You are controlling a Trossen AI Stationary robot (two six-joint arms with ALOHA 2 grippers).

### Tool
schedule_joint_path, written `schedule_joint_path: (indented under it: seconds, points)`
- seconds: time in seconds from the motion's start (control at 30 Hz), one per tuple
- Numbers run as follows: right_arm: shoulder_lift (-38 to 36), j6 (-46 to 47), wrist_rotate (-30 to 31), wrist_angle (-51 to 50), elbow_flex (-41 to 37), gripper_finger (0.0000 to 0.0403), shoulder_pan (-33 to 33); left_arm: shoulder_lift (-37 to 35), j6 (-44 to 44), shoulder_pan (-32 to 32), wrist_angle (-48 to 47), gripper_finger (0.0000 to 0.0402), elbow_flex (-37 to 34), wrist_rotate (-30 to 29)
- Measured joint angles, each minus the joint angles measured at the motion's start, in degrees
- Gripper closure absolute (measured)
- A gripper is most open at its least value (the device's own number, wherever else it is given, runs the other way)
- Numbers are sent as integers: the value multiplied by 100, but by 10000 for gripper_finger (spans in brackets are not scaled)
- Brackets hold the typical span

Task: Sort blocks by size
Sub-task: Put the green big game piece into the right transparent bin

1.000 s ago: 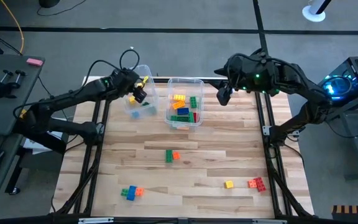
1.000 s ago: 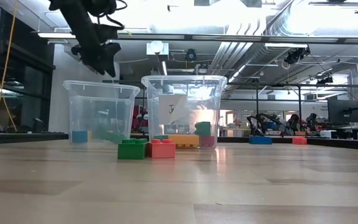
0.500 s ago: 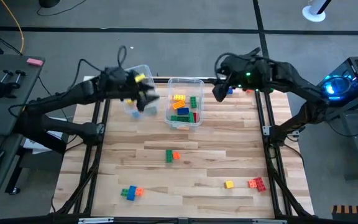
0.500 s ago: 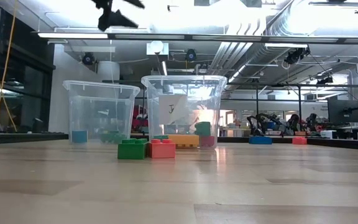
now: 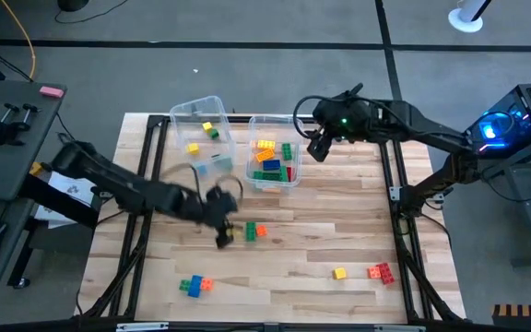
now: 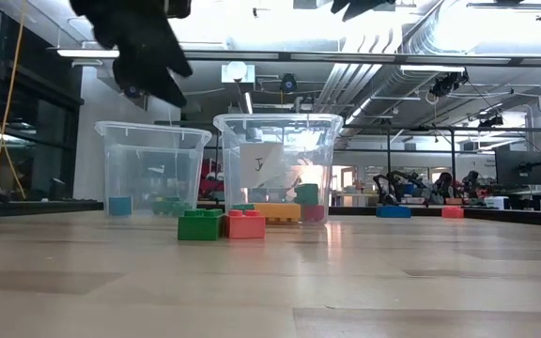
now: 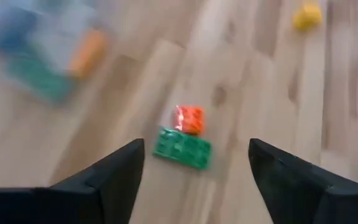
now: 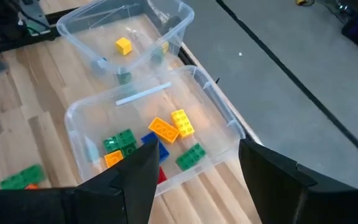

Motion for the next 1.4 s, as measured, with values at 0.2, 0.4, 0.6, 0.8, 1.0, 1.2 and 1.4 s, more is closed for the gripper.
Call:
schedule_joint_path:
  seconds: [0.2, 0.4, 0.6, 0.8, 1.0, 1.2, 1.4]
  points:
    - [-2, -198, -27, 104, -15, 185, -152, 1020, -3, -368, 1119, 278, 55, -73]
    - [-2, -342, -68, 101, -15, 185, -229, 1488, -907, -263, 1449, 391, 64, 7]
    - [-2, -436, -201, 99, -15, 185, -225, 1967, -2196, -265, 1486, 401, 64, 20]
    - [-2, -437, -245, 90, -15, 185, -223, 2199, -3256, -287, 1494, 401, 62, 25]
    - [-2, -437, -245, 67, -15, 185, -221, 2294, -3099, -305, 1222, 401, 69, 85]
    - [-4, -437, -280, 46, -15, 185, -221, 1991, -2190, -305, 141, 401, 79, 355]
    - [-4, -437, -282, 67, -15, 185, -221, 1325, -347, -305, -1253, 401, 51, 484]
